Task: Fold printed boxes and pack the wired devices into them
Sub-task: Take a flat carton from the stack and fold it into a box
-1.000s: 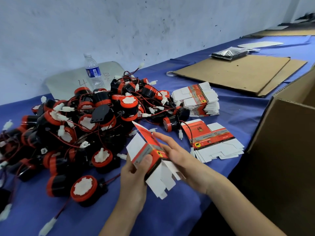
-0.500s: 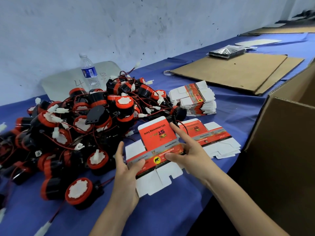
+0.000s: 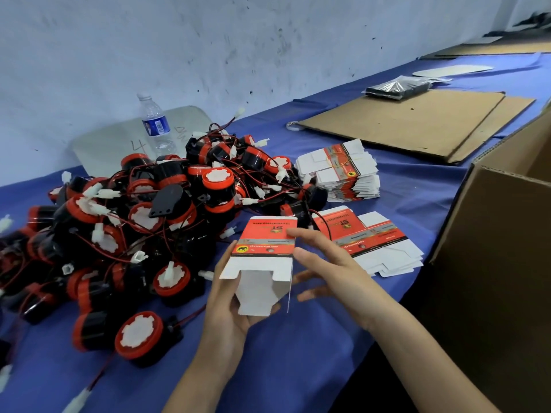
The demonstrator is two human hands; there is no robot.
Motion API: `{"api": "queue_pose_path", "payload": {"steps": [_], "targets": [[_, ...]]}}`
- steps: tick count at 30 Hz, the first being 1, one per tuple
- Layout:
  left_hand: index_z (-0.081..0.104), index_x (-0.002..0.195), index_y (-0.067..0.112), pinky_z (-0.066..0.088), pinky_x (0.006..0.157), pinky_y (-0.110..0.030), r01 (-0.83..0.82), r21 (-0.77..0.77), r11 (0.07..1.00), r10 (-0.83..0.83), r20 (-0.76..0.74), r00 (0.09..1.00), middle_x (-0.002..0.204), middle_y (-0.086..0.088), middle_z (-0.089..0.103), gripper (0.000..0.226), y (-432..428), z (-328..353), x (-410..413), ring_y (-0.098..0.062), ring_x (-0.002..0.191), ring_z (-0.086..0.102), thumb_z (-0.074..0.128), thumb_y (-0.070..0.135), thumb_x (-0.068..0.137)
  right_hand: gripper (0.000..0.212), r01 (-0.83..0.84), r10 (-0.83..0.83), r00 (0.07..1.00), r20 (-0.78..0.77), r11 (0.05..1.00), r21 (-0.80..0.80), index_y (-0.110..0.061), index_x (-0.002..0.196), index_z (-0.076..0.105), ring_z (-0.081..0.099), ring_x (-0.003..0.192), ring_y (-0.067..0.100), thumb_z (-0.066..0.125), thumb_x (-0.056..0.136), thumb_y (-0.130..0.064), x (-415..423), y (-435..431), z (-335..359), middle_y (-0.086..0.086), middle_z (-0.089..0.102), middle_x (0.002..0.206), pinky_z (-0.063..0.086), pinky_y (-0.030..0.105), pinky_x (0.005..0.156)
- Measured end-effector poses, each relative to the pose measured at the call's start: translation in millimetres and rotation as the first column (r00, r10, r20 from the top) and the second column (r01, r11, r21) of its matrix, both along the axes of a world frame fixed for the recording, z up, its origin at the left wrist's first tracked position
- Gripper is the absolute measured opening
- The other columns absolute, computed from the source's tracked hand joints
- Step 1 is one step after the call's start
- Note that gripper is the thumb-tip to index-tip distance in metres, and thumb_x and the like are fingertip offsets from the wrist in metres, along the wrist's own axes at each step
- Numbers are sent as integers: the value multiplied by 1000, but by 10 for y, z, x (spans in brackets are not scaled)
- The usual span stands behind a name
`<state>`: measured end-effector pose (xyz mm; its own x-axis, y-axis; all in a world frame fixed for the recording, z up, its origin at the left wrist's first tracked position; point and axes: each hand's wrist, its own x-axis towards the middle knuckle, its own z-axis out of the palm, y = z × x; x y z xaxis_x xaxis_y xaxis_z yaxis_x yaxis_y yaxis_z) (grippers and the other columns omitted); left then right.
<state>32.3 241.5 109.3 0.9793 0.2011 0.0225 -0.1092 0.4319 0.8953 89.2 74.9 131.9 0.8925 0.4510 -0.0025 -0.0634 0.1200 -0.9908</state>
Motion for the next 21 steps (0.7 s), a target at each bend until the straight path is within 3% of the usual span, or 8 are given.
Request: {"api": "queue_pose_path", "payload": {"steps": [3,6,10,12,14,15,18,21], "targets": [[55,128,31,57,64,-33,-125,131,983,120,41,992,119,1,67,45,16,-43,-12,-20,105,66,63,26,84,25,2,4,996,84,998,-66,-45,112,62,68,78,17,62,91,-30,-16,30,-11,-17,60,118,56,29,71],[59,103,37,52,64,-15,-341,388,856,295,175,940,100,10,70,44,45,-69,0,-4,90,67,59,-4,90,33,186,-57,925,375,930,-318,-50,107,61,46,123,8,74,80,-38,3,22,-41,-13,32,143,41,26,98],[68,91,32,49,82,-26,-462,574,676,323,333,886,124,10,60,33,159,-12,-3,1,111,57,61,0,89,91,251,201,738,644,804,-539,-58,136,26,-12,147,10,84,67,-45,25,10,-11,-21,-9,157,10,49,119],[71,94,34,49,84,-23,-468,635,615,234,420,877,121,15,59,16,181,19,-21,-1,114,55,61,20,92,108,314,329,599,730,742,-592,-57,143,8,-24,145,14,83,66,-48,30,47,20,-19,-10,159,-4,54,118],[68,103,39,47,82,-14,-486,649,585,188,475,860,117,16,60,17,128,55,-52,-3,111,57,57,45,91,106,356,414,481,773,713,-604,-52,146,10,-17,147,15,81,67,-50,44,84,53,-15,8,160,-10,54,116],[65,105,44,48,83,-15,-503,640,581,200,487,850,115,15,61,19,106,50,-56,-6,109,59,56,44,89,102,346,450,462,764,702,-623,-50,147,13,-6,149,14,79,69,-51,57,100,85,-14,21,157,-10,52,117],[60,109,49,51,87,-25,-528,572,628,277,470,838,114,7,64,32,55,21,-69,-12,109,61,56,33,81,91,281,476,477,739,714,-641,-43,147,25,38,126,5,77,72,-51,118,113,144,-16,49,128,15,36,115],[50,120,56,40,98,-16,-552,539,637,342,444,828,130,15,55,42,34,40,-76,-9,124,50,59,42,81,88,262,371,545,752,777,-573,-40,145,32,39,97,-6,80,72,-47,139,97,165,-21,43,106,32,24,93]]}}
